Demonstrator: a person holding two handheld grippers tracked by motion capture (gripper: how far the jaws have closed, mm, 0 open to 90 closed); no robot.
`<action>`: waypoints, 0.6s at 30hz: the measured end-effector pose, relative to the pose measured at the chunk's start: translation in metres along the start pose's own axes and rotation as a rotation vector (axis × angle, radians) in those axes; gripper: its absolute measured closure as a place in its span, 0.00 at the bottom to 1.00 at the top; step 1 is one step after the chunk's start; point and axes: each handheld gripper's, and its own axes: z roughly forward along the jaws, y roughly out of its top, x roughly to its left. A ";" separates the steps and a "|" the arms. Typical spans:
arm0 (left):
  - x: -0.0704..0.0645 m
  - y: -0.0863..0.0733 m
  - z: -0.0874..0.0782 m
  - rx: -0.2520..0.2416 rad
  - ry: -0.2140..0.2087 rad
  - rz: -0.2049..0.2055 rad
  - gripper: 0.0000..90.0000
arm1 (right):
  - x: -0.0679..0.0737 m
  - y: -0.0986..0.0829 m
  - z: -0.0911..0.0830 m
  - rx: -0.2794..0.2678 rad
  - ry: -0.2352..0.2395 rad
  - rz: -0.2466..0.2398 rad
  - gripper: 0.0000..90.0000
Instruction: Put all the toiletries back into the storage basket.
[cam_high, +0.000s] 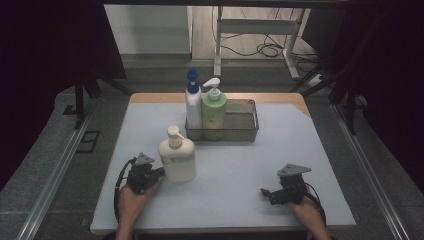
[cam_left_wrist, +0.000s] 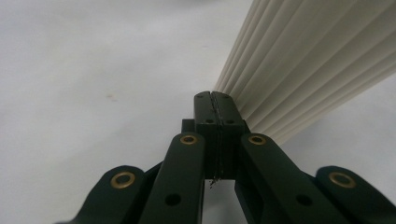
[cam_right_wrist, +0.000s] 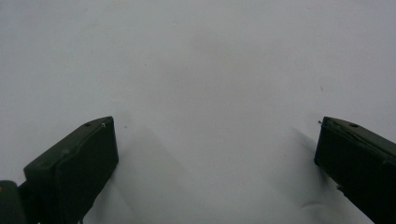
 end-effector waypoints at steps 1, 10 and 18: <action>-0.003 0.000 0.000 0.003 -0.006 0.005 0.99 | 0.000 0.000 0.000 0.000 0.000 0.000 0.00; -0.025 0.003 0.003 0.023 -0.016 0.075 0.99 | 0.000 0.000 0.000 0.000 0.000 0.000 0.00; -0.014 0.009 0.013 0.018 -0.013 0.051 0.97 | 0.000 0.000 0.000 0.000 0.000 0.000 0.00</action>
